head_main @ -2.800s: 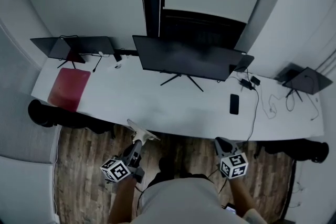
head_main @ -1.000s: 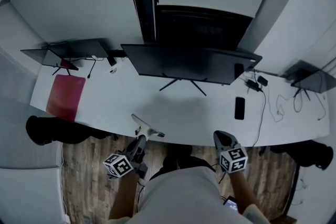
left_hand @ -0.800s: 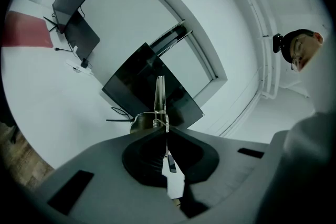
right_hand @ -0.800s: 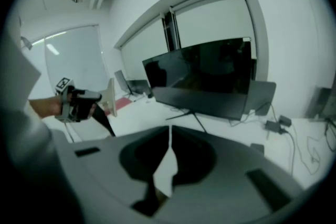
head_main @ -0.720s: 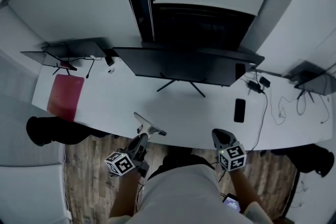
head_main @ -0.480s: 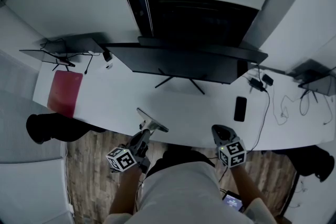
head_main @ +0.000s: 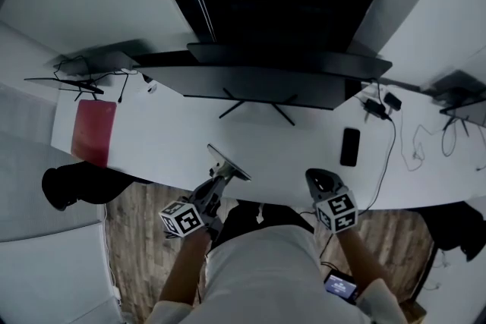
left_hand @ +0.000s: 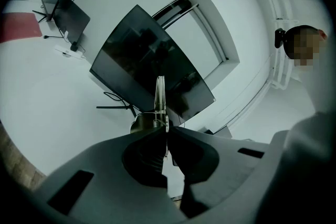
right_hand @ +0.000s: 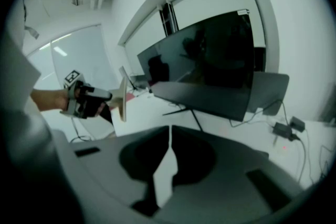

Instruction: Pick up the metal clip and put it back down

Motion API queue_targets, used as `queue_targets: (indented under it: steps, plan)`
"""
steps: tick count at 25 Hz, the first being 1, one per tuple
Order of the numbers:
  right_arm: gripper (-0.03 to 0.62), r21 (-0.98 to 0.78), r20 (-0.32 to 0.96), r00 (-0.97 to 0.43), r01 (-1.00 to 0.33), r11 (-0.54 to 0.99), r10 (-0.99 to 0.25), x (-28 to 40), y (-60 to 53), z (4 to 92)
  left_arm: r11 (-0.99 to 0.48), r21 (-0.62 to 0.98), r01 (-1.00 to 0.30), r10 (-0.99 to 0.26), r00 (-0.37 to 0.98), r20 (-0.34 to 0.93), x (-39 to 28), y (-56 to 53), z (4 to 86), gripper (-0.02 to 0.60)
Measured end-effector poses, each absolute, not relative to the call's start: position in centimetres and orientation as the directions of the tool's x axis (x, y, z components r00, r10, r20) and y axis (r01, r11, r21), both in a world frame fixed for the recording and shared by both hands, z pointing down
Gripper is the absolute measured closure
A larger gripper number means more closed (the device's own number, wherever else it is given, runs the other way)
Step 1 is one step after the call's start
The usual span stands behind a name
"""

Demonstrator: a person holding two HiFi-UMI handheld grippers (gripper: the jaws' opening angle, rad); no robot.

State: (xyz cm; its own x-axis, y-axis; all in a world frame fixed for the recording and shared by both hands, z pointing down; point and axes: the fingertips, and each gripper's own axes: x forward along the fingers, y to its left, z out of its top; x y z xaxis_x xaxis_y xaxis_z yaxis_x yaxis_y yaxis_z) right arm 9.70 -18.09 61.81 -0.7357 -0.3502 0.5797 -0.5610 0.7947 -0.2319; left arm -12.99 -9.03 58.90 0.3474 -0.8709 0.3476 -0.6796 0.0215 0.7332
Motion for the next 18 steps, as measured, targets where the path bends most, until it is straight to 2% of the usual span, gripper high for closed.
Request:
queue_targets:
  steps: [18]
  plan:
    - [0.559,-0.246,0.634,-0.666,-0.656,0.714,-0.393,9.4,-19.2,64.8,0.011,0.761,-0.649,-0.751,0.496,0.435,-12.1,-14.4,65.8,0.549]
